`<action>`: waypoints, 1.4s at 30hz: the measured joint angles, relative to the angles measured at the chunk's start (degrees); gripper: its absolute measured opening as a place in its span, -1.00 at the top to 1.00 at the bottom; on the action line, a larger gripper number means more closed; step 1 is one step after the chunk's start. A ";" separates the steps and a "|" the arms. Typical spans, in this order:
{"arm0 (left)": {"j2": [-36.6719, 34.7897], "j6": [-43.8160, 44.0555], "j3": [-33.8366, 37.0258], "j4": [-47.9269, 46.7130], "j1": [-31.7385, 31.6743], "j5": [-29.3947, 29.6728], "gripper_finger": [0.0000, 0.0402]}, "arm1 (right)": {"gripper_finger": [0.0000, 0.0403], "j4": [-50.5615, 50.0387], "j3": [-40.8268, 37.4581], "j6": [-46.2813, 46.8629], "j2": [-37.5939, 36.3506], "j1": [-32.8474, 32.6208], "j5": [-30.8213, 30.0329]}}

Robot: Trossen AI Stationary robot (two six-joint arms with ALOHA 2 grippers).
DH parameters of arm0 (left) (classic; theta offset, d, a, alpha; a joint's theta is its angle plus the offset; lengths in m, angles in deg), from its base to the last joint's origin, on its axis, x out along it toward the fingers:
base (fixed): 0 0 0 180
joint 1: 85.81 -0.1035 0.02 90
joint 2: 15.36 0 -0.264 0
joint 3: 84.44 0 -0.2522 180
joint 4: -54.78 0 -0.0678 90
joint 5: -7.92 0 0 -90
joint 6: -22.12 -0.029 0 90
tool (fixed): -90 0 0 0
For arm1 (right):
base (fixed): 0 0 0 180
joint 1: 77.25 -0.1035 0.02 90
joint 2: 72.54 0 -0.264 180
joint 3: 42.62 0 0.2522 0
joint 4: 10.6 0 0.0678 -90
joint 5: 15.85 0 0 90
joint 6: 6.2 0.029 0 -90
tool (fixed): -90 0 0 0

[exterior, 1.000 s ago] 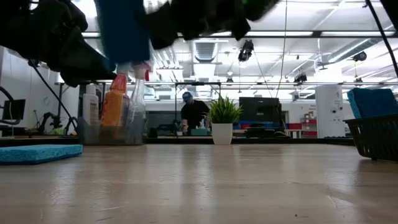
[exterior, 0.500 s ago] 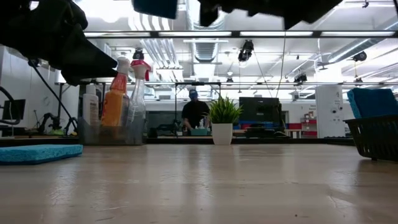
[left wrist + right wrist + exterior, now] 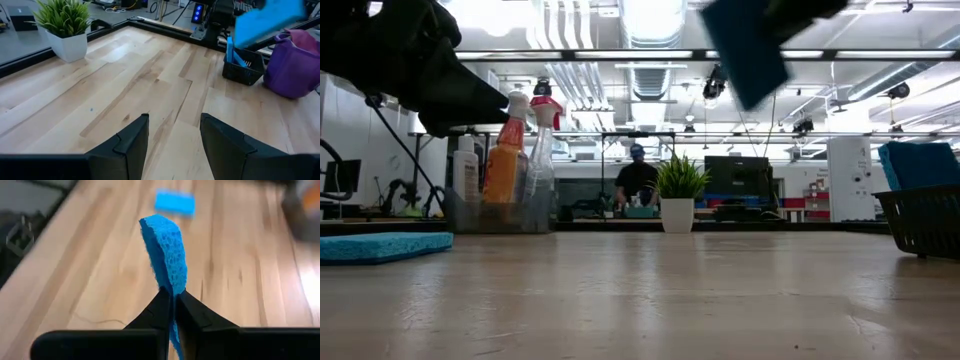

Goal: Pick & Place Kitchen Items
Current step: Put the blue sponge into the black bin

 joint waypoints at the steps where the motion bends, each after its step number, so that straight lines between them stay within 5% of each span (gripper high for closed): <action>1: 0.00 0.04 0.00 -0.02 0.00 0.00 0.10 | 0.91 -4.54 0.69 1.27 -1.36 0.00 -0.19; 6: 0.00 0.06 0.00 0.00 -0.01 0.00 0.10 | 0.91 -25.79 3.86 8.00 -7.42 0.09 -0.17; 11: 0.00 0.03 0.00 0.41 -0.01 0.00 0.11 | 0.91 -36.97 4.53 14.14 -10.03 0.11 3.08; 31: 0.00 -0.02 0.00 0.36 -0.01 -0.01 0.11 | 0.91 -43.65 3.25 15.54 5.50 0.11 17.27; 42: 0.00 -0.11 0.00 0.33 0.00 -0.01 0.11 | 0.91 -44.68 3.25 13.14 13.42 0.11 17.17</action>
